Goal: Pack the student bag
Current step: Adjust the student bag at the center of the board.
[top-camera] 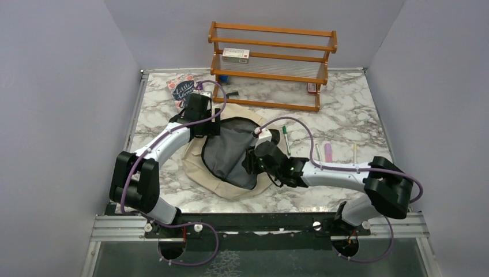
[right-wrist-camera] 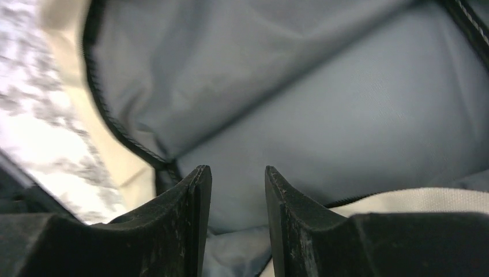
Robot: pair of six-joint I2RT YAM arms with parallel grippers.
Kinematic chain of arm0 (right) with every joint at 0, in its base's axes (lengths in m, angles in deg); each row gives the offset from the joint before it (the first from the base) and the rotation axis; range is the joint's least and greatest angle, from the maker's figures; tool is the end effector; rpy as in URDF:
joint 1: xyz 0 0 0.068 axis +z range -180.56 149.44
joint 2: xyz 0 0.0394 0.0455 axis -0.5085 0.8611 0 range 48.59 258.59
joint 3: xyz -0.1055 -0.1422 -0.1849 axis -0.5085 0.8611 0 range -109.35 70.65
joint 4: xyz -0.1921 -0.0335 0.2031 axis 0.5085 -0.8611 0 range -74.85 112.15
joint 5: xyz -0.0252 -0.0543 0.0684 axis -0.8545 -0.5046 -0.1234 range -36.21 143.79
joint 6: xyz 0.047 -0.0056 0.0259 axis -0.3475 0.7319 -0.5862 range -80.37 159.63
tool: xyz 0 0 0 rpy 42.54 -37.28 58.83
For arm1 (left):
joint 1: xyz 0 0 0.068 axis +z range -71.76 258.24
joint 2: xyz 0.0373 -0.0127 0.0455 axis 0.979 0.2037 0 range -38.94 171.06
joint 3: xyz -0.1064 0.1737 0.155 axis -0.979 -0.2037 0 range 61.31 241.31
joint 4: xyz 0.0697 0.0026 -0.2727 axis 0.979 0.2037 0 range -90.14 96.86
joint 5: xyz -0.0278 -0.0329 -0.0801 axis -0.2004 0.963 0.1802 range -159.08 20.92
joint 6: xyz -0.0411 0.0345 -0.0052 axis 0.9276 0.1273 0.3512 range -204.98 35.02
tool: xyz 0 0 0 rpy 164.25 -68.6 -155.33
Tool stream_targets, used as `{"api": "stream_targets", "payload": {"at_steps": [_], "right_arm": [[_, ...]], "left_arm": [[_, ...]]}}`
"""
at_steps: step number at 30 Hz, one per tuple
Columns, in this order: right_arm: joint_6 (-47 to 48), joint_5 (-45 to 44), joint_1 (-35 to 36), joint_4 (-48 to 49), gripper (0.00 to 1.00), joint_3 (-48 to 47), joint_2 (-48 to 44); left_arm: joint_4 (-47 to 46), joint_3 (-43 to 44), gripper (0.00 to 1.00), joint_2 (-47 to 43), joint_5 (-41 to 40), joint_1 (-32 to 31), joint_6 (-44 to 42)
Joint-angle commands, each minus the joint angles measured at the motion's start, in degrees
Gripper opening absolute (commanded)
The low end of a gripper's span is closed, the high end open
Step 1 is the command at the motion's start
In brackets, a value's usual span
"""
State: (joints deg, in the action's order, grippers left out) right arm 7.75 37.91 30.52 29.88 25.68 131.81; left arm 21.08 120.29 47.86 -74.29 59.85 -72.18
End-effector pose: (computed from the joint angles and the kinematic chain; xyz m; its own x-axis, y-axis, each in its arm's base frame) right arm 0.1683 0.2846 0.1856 -0.5930 -0.0229 -0.8049 -0.4884 0.8049 0.3370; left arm 0.3251 -0.1047 0.2059 -0.7558 0.0189 -0.6545 0.0927 0.9926 -0.0784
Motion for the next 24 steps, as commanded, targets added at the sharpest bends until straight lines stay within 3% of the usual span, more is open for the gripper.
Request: {"api": "stream_targets", "payload": {"at_steps": [1,8,15,19,24], "right_arm": [[-4.91,-4.66,-0.12,-7.28,0.43,0.26,4.27],[-13.49,-12.12,-2.04,-20.12,0.38,-1.82,8.93],[-17.23,-13.46,-7.54,-25.20,0.35,6.12,1.16],[-11.10,-10.03,-8.13,-21.08,0.35,7.94,-5.44],[-1.95,-2.21,-8.11,-9.80,0.34,8.54,-13.36]], "left_arm": [[1.46,1.58,0.87,0.23,-5.63,0.37,-1.62],[2.23,2.42,0.86,0.79,-4.46,0.38,-2.25],[2.74,-0.87,0.73,0.18,4.21,0.33,0.71],[2.20,-3.66,0.73,-2.52,8.40,0.29,3.39],[2.07,-1.61,0.82,-5.40,10.97,0.29,2.85]]}}
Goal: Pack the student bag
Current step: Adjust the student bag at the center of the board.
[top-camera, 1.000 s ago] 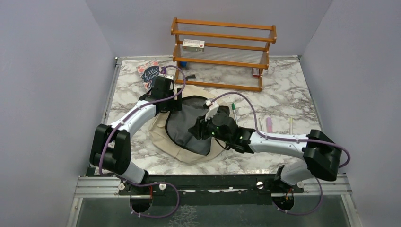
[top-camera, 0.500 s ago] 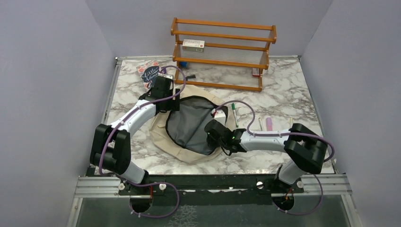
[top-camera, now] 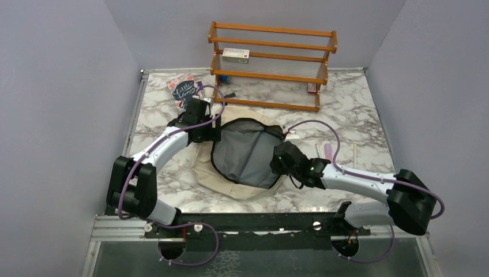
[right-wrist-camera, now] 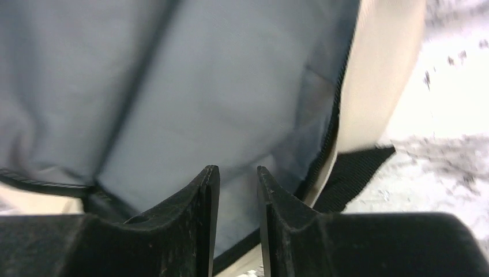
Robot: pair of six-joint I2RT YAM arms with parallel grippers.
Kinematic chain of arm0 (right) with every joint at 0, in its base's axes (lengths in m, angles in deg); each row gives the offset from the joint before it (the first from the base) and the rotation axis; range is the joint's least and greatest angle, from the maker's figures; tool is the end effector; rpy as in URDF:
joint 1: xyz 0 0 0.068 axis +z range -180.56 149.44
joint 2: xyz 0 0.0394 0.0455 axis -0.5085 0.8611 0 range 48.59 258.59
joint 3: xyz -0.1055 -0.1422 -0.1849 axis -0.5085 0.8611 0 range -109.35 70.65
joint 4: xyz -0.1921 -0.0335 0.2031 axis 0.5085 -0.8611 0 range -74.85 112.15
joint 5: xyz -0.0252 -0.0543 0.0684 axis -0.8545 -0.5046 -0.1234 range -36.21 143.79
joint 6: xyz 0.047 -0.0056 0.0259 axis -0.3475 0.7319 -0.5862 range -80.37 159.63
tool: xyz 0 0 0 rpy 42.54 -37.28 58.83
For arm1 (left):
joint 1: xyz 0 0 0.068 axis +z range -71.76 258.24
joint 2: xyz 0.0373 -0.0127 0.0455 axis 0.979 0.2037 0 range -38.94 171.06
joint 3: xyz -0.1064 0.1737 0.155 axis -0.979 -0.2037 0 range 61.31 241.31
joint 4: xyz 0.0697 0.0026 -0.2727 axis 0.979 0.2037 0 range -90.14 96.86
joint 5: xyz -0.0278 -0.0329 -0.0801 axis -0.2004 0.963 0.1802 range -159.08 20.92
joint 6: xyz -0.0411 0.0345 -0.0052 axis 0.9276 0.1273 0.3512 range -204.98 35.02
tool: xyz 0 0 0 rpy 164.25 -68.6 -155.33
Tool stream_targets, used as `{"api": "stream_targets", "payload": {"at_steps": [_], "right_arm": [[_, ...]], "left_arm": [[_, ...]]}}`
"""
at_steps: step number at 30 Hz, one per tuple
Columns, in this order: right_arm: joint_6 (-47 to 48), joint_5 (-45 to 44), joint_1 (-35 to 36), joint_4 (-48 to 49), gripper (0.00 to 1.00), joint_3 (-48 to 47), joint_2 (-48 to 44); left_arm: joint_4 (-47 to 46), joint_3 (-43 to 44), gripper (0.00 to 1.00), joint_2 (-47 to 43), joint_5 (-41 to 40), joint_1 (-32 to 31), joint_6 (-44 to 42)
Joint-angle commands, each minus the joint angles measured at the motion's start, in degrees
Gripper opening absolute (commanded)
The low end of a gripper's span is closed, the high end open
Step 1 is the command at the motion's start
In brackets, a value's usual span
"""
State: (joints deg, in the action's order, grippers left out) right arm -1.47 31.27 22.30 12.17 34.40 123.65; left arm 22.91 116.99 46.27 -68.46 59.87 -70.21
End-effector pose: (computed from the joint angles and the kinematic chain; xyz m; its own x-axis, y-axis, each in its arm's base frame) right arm 0.1751 0.2087 0.1512 -0.7262 0.0469 -0.6858 -0.1416 0.9661 0.2159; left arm 0.3105 -0.1036 0.1932 -0.8107 0.0007 -0.5855 0.1188 0.9794 -0.1633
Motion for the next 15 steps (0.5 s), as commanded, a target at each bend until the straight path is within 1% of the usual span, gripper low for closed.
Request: {"api": "stream_targets", "payload": {"at_steps": [1,4,8,9,13,15], "right_arm": [[8.42,4.27,0.08,8.65,0.34,-0.86,-5.83],[13.29,2.65,-0.34,9.37,0.35,-3.95,-5.36],[19.64,5.95,-3.62,8.62,0.41,-8.65,-1.38],[20.89,7.42,-5.13,9.11,0.43,-9.34,-0.69],[27.29,18.98,-12.93,12.94,0.53,-12.00,2.86],[31.31,22.85,-15.02,13.93,0.64,-14.36,5.89]], "left_arm": [[0.24,2.70,0.83,-4.29,6.64,0.27,0.76],[0.24,5.12,0.87,-6.20,8.72,0.27,1.39],[0.41,6.81,0.93,-9.35,8.57,0.19,2.23],[0.62,6.95,0.94,-10.24,7.88,0.11,2.36],[0.37,6.82,0.92,-13.72,6.60,-1.71,2.17],[-0.60,6.37,0.89,-14.91,6.26,-4.80,1.80]]}}
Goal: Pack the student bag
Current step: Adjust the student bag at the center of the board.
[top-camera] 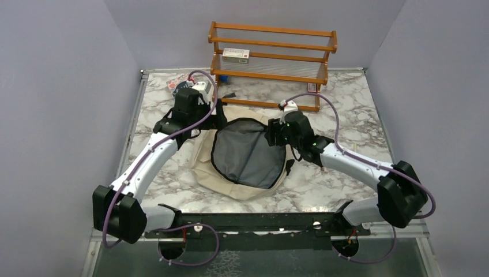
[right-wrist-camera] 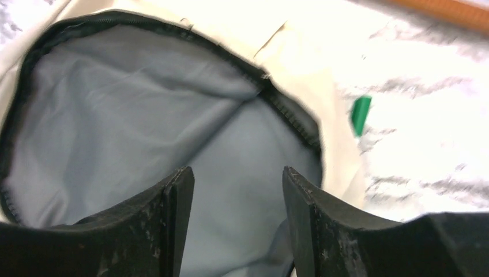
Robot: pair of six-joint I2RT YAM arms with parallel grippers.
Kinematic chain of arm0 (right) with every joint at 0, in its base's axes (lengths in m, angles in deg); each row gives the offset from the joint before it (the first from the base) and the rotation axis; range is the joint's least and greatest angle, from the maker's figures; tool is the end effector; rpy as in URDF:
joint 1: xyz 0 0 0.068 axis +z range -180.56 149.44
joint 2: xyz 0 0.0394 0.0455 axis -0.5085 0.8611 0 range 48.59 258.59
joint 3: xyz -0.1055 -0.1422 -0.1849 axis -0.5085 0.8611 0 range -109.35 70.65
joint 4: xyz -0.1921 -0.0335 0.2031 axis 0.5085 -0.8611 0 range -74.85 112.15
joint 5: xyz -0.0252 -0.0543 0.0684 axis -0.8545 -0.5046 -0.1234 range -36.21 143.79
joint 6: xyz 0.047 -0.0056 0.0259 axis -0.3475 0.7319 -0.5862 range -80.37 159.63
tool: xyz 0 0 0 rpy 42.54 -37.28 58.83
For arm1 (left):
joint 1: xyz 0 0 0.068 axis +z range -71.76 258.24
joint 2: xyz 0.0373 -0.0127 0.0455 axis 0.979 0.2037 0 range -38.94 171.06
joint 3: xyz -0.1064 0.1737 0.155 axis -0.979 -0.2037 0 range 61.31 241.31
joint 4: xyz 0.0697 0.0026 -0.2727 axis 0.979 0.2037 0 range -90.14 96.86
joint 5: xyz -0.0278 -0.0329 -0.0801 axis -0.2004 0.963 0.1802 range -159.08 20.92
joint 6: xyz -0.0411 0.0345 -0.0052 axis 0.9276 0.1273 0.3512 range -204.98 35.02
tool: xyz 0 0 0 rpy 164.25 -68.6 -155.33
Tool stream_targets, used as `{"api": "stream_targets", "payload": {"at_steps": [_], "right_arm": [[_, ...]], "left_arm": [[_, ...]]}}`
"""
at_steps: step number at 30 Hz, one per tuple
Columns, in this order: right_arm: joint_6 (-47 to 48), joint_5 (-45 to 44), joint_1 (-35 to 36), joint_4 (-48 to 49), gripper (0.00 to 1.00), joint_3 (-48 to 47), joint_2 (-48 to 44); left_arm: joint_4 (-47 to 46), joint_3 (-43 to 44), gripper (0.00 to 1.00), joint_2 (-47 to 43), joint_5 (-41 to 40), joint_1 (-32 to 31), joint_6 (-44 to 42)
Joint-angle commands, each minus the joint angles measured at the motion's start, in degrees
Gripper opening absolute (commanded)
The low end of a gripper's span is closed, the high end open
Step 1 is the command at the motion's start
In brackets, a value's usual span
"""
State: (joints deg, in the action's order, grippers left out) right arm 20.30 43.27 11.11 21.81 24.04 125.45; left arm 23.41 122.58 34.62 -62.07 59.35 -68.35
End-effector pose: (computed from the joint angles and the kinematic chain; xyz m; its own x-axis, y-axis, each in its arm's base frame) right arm 0.2419 0.2067 0.2158 -0.5363 -0.0416 -0.8430 -0.3802 0.9036 0.1972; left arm 0.2937 -0.1051 0.2880 -0.6495 -0.0779 -0.7564 0.2393 0.9233 -0.3005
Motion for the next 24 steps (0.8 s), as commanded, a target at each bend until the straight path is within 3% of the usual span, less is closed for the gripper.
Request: {"api": "stream_targets", "payload": {"at_steps": [1,7,12,18,24], "right_arm": [[11.90,13.31,-4.54,4.39,0.66,-5.42,6.06],[18.61,27.84,-11.50,6.13,0.68,-12.01,15.34],[25.03,33.47,-14.02,6.49,0.65,-16.11,21.21],[26.92,45.76,-17.03,6.04,0.59,-21.53,28.85],[27.93,48.49,-17.41,4.18,0.47,-26.72,34.40]], "left_arm": [[-1.90,0.11,0.86,-3.68,-0.53,-6.26,-0.16],[-8.64,-6.62,0.77,-3.17,-2.46,-17.88,1.38],[-11.45,-10.32,0.83,-0.43,-6.43,-23.33,1.04],[-12.87,-13.34,0.89,3.54,-13.90,-27.27,1.18],[-15.04,-18.58,0.89,4.61,-13.93,-27.64,4.38]]}}
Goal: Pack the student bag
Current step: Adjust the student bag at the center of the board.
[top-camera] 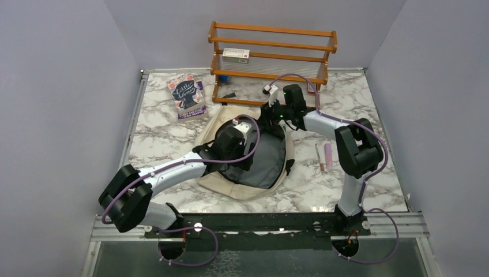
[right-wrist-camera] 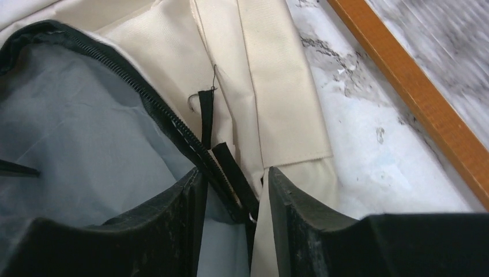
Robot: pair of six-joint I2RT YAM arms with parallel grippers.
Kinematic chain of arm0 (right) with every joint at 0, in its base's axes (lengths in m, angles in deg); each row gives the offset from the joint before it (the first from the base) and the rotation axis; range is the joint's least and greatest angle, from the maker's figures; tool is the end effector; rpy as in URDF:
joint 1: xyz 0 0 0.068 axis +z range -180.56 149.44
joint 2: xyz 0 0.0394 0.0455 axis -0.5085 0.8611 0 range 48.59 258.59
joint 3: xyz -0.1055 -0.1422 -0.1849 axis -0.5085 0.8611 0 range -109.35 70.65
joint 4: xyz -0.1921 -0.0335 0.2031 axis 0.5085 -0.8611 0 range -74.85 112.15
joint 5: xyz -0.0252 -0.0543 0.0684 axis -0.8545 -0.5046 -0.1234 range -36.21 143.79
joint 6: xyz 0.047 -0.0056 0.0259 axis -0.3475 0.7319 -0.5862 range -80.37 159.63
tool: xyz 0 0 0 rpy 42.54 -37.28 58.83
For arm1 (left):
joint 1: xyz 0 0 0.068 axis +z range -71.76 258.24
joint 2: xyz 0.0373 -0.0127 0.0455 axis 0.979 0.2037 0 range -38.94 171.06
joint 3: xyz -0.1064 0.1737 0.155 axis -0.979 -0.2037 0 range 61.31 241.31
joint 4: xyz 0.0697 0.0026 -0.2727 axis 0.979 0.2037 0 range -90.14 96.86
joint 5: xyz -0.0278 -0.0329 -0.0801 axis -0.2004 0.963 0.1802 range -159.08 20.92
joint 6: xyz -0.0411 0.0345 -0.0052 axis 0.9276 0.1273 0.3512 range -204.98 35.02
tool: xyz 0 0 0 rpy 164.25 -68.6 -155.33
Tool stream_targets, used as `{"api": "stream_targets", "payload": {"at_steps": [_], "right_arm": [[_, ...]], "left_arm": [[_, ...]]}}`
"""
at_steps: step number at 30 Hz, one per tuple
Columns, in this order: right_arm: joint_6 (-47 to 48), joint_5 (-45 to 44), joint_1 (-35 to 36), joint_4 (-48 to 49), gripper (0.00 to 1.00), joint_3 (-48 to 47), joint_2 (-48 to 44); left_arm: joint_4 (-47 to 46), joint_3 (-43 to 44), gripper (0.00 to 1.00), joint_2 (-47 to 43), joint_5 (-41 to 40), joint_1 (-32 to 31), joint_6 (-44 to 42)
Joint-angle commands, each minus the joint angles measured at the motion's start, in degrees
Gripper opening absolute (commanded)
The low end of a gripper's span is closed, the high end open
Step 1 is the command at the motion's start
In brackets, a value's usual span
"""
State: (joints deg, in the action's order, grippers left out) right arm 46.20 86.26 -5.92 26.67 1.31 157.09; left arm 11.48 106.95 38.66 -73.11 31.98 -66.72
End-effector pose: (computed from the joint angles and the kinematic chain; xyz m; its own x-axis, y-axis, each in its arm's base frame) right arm 0.3813 0.1960 0.1665 -0.4271 -0.3022 -0.8522 -0.8074 0.5517 0.2090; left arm 0.2121 -0.2180 0.1888 -0.6673 0.2454 -0.7032 0.5018 0.8458 -0.1810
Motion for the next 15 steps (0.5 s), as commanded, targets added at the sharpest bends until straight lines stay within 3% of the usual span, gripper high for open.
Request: {"api": "stream_targets", "payload": {"at_steps": [1,9,15], "right_arm": [[2.04,5.39,-0.37,-0.77,0.43,-4.50,3.10],[0.46,4.20,-1.32,-1.19,0.10,-7.81,4.34],[-1.68,1.50,-1.95,-2.69,0.01,-10.45,5.61]], "left_arm": [[-3.31,-3.94,0.89,0.68,-3.02,-0.38,3.39],[-3.49,-9.99,0.83,3.16,-3.79,-0.42,7.23],[-4.14,-12.41,0.81,3.90,-3.61,-0.53,8.54]]}}
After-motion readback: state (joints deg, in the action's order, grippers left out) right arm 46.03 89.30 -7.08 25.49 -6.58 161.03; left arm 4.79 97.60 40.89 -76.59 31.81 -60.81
